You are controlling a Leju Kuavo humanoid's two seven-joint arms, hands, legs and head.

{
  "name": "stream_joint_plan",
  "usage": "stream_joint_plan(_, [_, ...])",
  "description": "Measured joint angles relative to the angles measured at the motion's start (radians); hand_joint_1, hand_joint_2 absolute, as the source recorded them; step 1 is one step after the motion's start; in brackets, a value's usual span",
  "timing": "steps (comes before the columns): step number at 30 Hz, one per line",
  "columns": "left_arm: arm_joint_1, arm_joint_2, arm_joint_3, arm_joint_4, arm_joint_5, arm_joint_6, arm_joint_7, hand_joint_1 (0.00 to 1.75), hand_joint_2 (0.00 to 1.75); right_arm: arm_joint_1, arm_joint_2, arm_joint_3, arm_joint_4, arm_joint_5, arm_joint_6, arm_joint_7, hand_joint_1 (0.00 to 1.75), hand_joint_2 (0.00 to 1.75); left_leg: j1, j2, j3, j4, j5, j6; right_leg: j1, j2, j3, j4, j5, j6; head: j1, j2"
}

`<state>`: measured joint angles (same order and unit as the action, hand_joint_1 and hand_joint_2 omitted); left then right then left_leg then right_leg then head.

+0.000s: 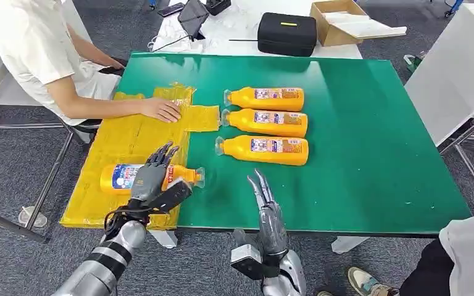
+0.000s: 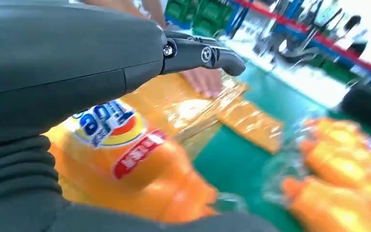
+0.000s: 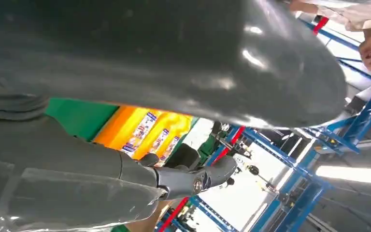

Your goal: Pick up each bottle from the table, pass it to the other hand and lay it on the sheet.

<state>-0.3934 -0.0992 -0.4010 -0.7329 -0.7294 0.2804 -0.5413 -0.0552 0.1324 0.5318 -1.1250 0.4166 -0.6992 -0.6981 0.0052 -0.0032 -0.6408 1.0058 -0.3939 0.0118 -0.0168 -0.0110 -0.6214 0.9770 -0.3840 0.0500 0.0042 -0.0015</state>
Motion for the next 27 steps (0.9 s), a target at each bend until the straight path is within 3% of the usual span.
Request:
stream_joint_plan(1, [0.015, -0.002, -0.008, -0.032, 0.007, 0.002, 0.000, 0.00, 0.00, 0.002, 0.000, -0.003, -0.002, 0.001, 0.000, 0.000, 0.00, 0.00, 0.000, 0.000, -0.001, 0.000, 0.000, 0.000, 0.000, 0.000, -0.001, 0.000, 0.000, 0.000, 0.000, 0.000])
stream_joint_plan(2, [0.027, -0.004, -0.013, -0.058, 0.008, 0.002, -0.001, 0.00, 1.75, 0.003, 0.000, -0.004, -0.003, 0.002, 0.000, 0.000, 0.00, 1.75, 0.000, 0.000, -0.002, 0.000, 0.000, 0.000, 0.000, 0.000, -0.002, 0.000, 0.000, 0.000, 0.000, 0.000])
stream_joint_plan(17, [0.164, -0.005, -0.149, -0.439, 0.182, 0.012, -0.012, 0.00, 1.75, 0.009, 0.005, -0.074, -0.010, 0.168, 0.000, 0.000, 0.00, 1.75, 0.000, 0.000, -0.006, 0.000, -0.001, 0.000, 0.000, 0.001, -0.006, 0.000, 0.000, 0.000, 0.000, 0.000])
stream_joint_plan(23, [0.265, -0.037, -0.152, -0.537, 0.474, -0.055, 0.002, 0.00, 1.75, -0.004, 0.009, -0.268, 0.053, 0.534, 0.000, 0.004, 0.00, 1.75, 0.000, -0.001, -0.007, 0.000, -0.001, 0.000, 0.000, 0.000, -0.006, 0.000, -0.001, 0.000, 0.000, 0.000])
stream_joint_plan(27, [0.298, -0.055, -0.159, -0.537, 0.543, 0.003, -0.017, 0.00, 1.75, -0.034, 0.006, -0.413, 0.070, 0.741, 0.000, 0.106, 0.00, 1.75, 0.000, 0.000, -0.007, 0.000, -0.002, 0.000, 0.000, 0.000, -0.006, 0.000, 0.000, 0.000, 0.000, 0.000])
